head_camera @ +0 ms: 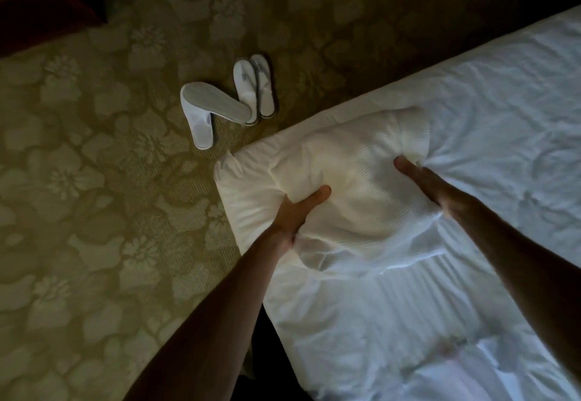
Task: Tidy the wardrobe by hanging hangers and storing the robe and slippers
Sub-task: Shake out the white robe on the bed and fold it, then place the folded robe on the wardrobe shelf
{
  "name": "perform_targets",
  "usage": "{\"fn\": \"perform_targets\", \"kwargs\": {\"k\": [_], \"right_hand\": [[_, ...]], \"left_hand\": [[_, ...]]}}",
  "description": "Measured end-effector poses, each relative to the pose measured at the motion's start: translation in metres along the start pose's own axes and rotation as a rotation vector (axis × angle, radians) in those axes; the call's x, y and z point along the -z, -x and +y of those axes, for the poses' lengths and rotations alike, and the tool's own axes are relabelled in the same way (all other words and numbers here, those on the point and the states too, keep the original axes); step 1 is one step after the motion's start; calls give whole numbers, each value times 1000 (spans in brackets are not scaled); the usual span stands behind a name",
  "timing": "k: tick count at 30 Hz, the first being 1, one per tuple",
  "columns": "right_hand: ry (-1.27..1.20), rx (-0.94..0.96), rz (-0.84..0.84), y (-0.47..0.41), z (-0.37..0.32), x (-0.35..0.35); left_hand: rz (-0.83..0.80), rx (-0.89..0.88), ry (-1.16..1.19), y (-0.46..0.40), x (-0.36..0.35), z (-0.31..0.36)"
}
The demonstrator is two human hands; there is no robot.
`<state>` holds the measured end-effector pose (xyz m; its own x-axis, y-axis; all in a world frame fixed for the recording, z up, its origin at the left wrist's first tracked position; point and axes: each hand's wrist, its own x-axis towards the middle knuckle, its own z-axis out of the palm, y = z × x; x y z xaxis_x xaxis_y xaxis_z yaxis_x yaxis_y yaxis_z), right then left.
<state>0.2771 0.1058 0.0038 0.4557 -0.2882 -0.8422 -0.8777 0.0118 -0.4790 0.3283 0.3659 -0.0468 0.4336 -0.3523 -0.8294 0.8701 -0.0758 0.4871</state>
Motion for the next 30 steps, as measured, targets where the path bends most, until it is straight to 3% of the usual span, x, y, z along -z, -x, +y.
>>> {"fn": "perform_targets", "kwargs": {"k": [6,12,19,26,30], "right_hand": [[-84,17,-59,83,-44,-27],[-59,29,-96,174,-107,-102],[-102,161,-239,257,-200,-225],[-74,284,-344,353,-321,-374],[19,386,-347,380,-385,-460]], "left_hand": [[13,-10,21,73,19,35],[87,-72,-18,190,98,98],[-13,-176,41,328,221,180],[156,-304,65,441,357,261],[133,-335,49,509,425,325]]}}
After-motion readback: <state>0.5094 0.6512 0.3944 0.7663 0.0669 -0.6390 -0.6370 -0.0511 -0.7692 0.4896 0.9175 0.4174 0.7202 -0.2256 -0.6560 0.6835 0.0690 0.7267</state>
